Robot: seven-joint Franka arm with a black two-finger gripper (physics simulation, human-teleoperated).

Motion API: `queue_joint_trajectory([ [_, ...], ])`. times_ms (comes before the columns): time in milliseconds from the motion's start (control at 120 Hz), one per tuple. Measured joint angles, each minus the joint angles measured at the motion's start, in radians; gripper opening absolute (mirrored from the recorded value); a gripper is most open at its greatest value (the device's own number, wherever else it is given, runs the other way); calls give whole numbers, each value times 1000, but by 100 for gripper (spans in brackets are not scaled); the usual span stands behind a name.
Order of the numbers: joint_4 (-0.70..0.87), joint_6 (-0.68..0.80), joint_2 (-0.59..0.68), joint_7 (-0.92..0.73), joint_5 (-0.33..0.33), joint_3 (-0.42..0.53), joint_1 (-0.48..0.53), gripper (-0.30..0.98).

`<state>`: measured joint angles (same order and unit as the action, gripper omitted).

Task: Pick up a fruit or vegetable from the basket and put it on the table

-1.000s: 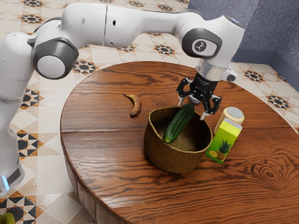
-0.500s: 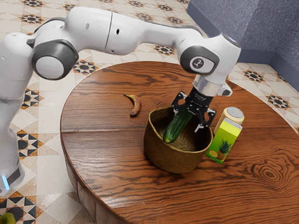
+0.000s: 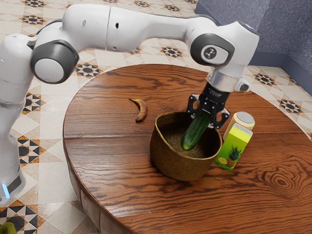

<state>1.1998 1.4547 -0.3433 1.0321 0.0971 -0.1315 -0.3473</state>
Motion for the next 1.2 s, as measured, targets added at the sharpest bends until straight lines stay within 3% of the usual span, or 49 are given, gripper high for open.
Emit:
queue_joint_trajectory([
  [367, -366, -62, -212, 0, -6, 270, -1, 9],
  [625, -394, 220, -343, -48, -10, 336, -9, 8],
  [808, -394, 375, -359, -104, -15, 333, -3, 10],
  [975, -379, 471, -357, -161, -1, 334, -1, 49],
  [1200, -365, 524, -357, -214, 21, 332, 1, 65],
])
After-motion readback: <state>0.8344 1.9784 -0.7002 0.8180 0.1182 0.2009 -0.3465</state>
